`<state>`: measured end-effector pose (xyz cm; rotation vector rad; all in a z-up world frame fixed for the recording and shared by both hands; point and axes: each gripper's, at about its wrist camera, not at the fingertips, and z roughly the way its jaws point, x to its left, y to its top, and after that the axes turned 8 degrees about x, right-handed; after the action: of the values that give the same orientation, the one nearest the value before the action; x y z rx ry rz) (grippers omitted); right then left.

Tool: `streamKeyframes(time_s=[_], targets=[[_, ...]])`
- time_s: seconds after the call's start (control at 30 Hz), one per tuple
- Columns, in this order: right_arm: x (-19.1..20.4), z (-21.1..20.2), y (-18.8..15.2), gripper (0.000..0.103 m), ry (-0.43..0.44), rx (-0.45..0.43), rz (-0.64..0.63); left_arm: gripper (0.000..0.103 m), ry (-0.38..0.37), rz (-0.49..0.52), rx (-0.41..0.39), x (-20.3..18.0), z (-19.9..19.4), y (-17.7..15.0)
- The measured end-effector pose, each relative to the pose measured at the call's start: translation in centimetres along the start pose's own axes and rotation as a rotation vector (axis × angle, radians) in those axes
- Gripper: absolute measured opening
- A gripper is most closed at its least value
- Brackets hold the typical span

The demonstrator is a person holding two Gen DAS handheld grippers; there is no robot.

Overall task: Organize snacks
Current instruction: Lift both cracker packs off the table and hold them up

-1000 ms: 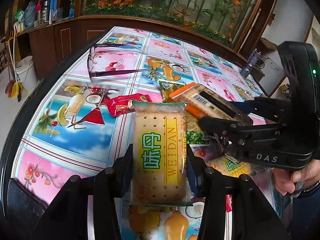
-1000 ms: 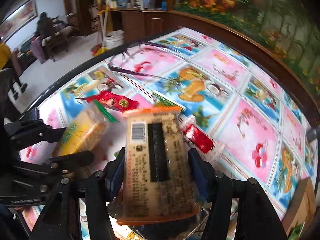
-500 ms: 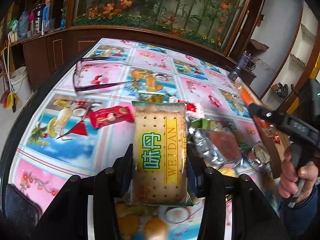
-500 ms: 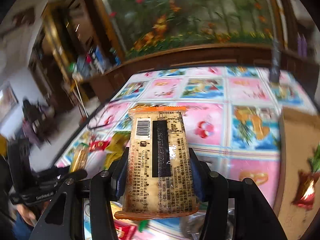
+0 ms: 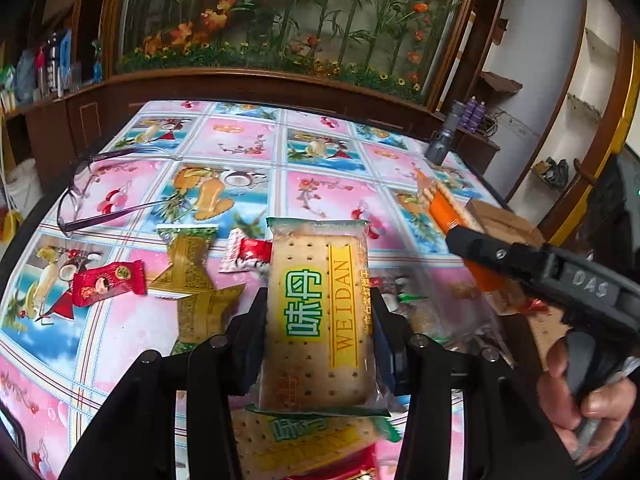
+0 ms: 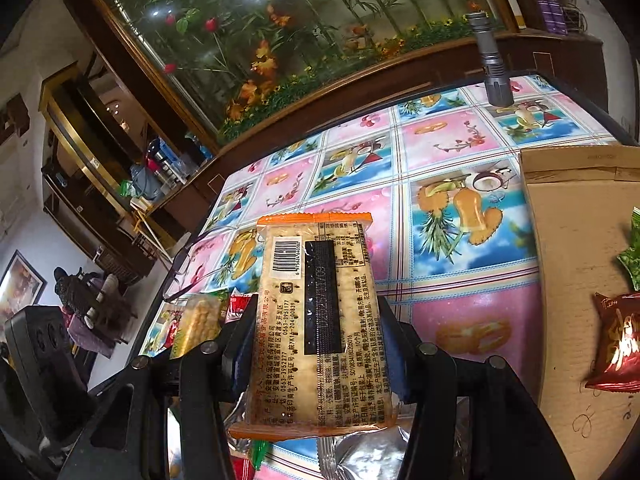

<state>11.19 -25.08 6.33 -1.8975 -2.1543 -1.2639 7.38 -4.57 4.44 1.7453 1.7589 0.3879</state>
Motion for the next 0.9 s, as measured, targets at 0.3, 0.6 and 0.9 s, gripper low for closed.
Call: streamKeyframes(time_s=[0.3,0.6,0.9], targets=[[2.0,0.5,-0.8,0.058,-0.03,-0.024,-0.099,0.045,0.099,0.038,-0.066,0.0,-1.4,-0.7],[2.1,0.6,-0.9,0.058,-0.043,-0.028,-0.111,0.045,0.199,0.098,-0.147,-0.8,-2.4,-0.9],[2.2,0.2,-0.8,0.058,-0.041,-0.038,-0.114,0.045,0.238,0.119,-0.177,-1.3,-2.7,-1.1]])
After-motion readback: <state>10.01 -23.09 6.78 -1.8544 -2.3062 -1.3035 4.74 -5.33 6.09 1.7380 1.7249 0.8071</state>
